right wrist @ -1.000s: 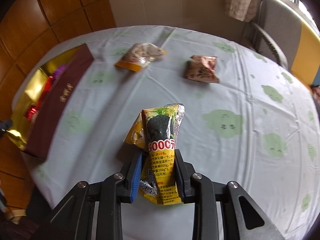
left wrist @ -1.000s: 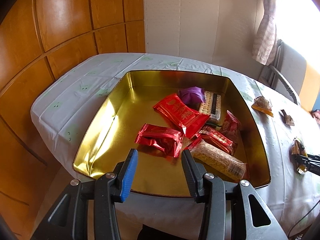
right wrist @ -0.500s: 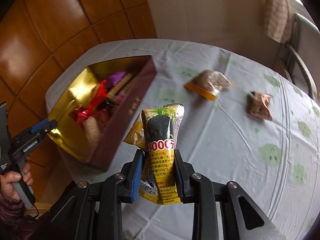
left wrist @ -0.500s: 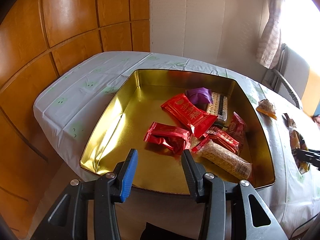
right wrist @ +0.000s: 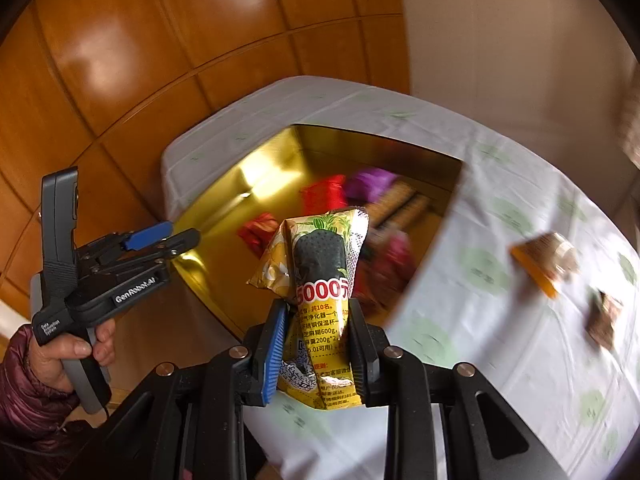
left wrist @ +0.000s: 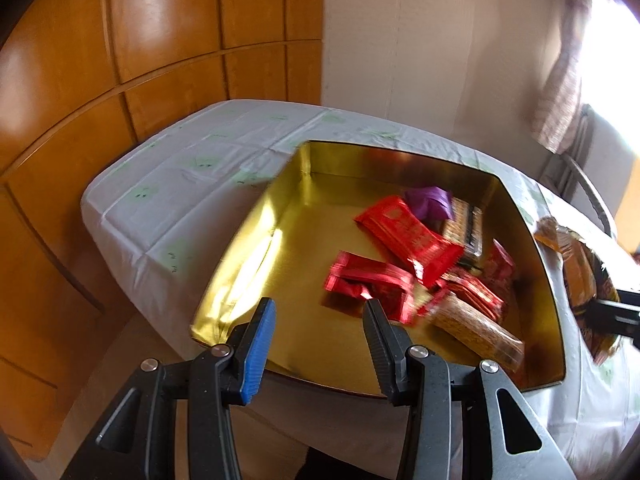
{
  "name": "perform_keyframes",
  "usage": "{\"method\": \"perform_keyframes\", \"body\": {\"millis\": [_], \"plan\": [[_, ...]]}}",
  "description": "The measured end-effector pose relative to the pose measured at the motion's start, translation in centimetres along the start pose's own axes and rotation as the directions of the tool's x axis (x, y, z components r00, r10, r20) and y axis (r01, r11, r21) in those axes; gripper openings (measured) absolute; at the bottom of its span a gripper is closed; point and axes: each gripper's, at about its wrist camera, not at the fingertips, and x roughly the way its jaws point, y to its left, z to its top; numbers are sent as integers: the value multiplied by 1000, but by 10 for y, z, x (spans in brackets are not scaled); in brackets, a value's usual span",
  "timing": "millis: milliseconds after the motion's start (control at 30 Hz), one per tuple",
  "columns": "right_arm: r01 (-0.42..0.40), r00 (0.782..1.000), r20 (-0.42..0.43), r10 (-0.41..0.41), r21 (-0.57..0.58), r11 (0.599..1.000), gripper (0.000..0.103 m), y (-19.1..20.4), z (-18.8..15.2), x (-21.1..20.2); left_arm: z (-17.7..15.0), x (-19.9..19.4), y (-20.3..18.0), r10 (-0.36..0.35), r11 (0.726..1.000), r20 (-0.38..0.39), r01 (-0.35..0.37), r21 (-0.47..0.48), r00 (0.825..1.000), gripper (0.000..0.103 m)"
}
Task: Organize snacks
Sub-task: 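Carry the yellow snack bag toward the gold box with the right gripper, then lower the yellow snack bag into the gold box and open the right gripper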
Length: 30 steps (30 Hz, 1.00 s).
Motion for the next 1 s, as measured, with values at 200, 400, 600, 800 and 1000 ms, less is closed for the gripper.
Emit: {"method": "perform_keyframes", "body": {"millis": [200,400,600,800,1000], "plan": [[-52,994,-98,49,-25,998,31,18,18,58,1,2,19,33,999,-1,-33,-41,999,46],[-53,986,-160,52,-6,999,32,18,14,90,-4,7,20,28,999,-21,-29,-35,999,46],[-48,987,-152,41,-43,998,32,23,11,81,-7,12,17,18,999,-37,-19,-31,999,46],[-39,984,-180,18,-117,992,18,43,9,80,-7,12,13,11,1000,-33,-12,-23,999,46],[-17,985,-173,0,-97,995,15,38,13,100,-7,8,10,6,1000,-28,-6,-11,1000,46]]}}
